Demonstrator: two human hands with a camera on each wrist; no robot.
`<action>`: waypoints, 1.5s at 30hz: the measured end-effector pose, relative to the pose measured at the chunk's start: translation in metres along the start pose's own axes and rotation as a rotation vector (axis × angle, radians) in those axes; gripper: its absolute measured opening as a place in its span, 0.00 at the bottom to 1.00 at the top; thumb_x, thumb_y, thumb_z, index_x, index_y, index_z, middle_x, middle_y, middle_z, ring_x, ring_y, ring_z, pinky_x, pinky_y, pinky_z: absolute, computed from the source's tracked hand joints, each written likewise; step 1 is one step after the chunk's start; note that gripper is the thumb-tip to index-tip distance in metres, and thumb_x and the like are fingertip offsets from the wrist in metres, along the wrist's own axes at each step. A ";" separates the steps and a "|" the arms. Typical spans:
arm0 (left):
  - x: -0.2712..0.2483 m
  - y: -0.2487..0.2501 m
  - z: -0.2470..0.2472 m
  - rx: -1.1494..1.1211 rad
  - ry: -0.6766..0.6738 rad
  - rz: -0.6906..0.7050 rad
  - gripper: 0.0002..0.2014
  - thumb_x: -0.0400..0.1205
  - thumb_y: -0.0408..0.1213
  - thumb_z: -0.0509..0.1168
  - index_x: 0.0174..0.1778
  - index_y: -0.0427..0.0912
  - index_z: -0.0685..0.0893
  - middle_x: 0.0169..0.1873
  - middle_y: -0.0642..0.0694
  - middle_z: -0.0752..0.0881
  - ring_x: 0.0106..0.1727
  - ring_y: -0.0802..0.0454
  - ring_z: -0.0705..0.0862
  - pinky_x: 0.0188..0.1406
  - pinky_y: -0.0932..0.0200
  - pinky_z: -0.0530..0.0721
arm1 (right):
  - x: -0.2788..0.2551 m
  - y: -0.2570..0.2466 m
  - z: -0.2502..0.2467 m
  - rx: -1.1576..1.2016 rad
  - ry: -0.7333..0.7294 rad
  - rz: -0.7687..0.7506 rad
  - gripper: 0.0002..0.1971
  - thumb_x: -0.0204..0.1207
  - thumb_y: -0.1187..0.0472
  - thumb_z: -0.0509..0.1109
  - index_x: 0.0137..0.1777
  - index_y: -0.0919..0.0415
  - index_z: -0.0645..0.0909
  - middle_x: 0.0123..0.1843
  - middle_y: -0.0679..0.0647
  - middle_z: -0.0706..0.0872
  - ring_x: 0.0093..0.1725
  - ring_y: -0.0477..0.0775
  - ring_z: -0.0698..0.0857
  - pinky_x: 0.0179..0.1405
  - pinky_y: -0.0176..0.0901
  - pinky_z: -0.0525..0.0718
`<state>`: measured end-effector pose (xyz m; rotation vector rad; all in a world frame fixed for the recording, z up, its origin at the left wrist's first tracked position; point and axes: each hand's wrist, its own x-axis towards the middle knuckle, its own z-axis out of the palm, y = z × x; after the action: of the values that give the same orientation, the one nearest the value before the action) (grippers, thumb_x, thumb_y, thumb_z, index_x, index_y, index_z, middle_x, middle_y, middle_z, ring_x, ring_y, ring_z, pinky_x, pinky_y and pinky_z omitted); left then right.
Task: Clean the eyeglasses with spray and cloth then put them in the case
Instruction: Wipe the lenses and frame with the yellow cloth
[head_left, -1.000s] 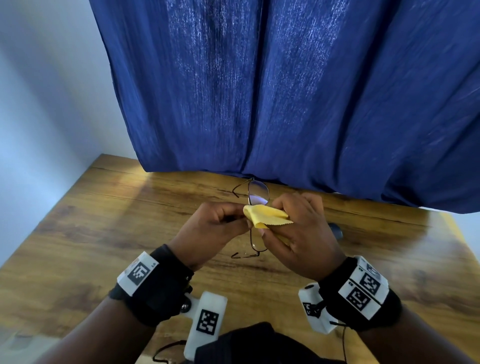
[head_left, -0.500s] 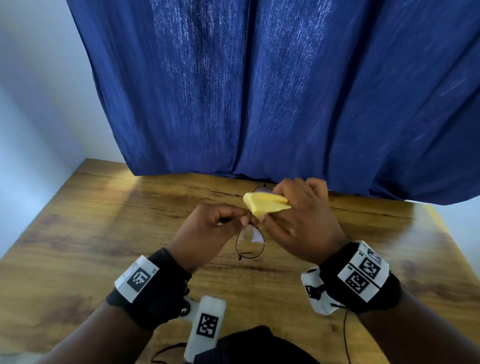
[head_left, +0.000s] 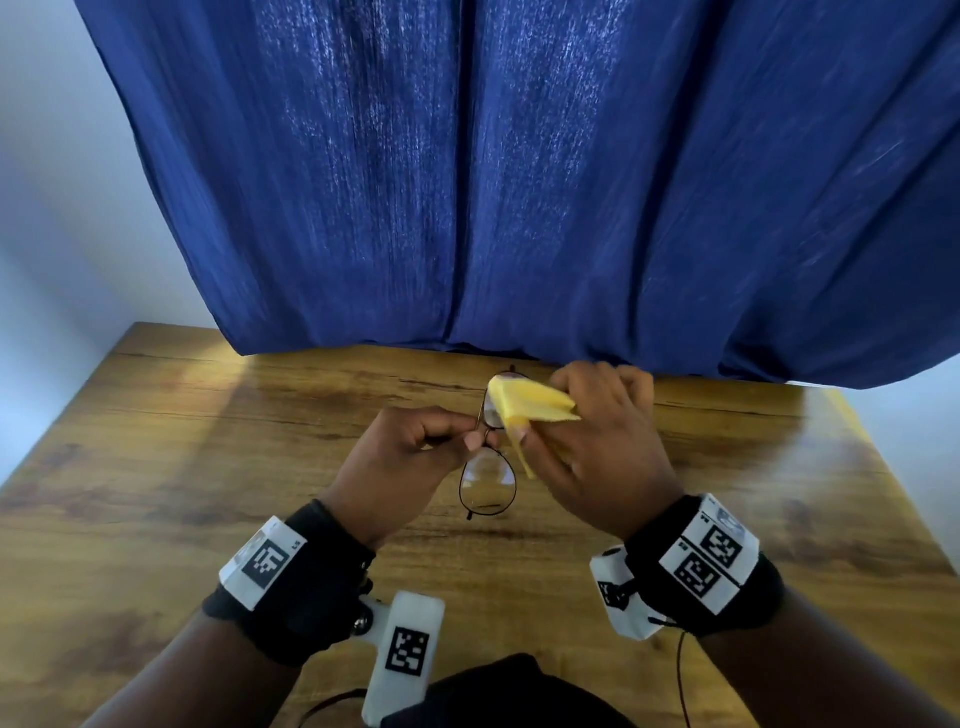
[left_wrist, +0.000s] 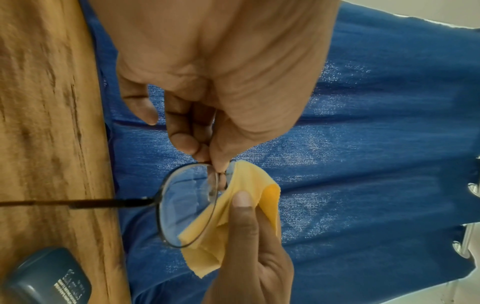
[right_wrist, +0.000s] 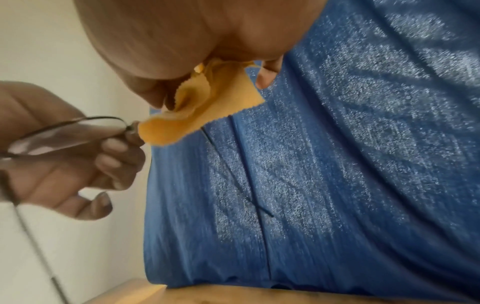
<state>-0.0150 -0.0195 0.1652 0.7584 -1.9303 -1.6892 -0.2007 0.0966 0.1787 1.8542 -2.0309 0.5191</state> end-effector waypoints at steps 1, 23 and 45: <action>0.001 0.000 0.002 0.005 0.001 0.006 0.09 0.85 0.31 0.70 0.53 0.45 0.96 0.51 0.52 0.96 0.59 0.55 0.93 0.68 0.47 0.88 | -0.003 0.000 0.000 0.006 -0.012 -0.031 0.19 0.82 0.42 0.63 0.45 0.55 0.88 0.50 0.51 0.78 0.50 0.52 0.77 0.59 0.59 0.71; 0.006 0.007 0.028 -0.102 0.124 0.108 0.11 0.80 0.42 0.73 0.56 0.47 0.95 0.55 0.51 0.96 0.62 0.55 0.92 0.68 0.52 0.86 | -0.052 0.071 0.014 0.827 -0.382 0.850 0.28 0.82 0.39 0.69 0.27 0.60 0.79 0.28 0.45 0.77 0.32 0.47 0.79 0.38 0.44 0.74; -0.005 -0.025 0.002 0.070 0.174 0.254 0.07 0.76 0.36 0.79 0.48 0.52 0.97 0.50 0.53 0.96 0.56 0.49 0.92 0.51 0.51 0.86 | -0.022 0.003 0.002 1.379 -0.131 0.756 0.11 0.76 0.49 0.73 0.52 0.50 0.93 0.52 0.46 0.94 0.55 0.45 0.91 0.56 0.39 0.88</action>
<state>-0.0105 -0.0170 0.1403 0.6323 -1.8835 -1.3661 -0.2016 0.1151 0.1659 1.4259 -2.6630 2.5304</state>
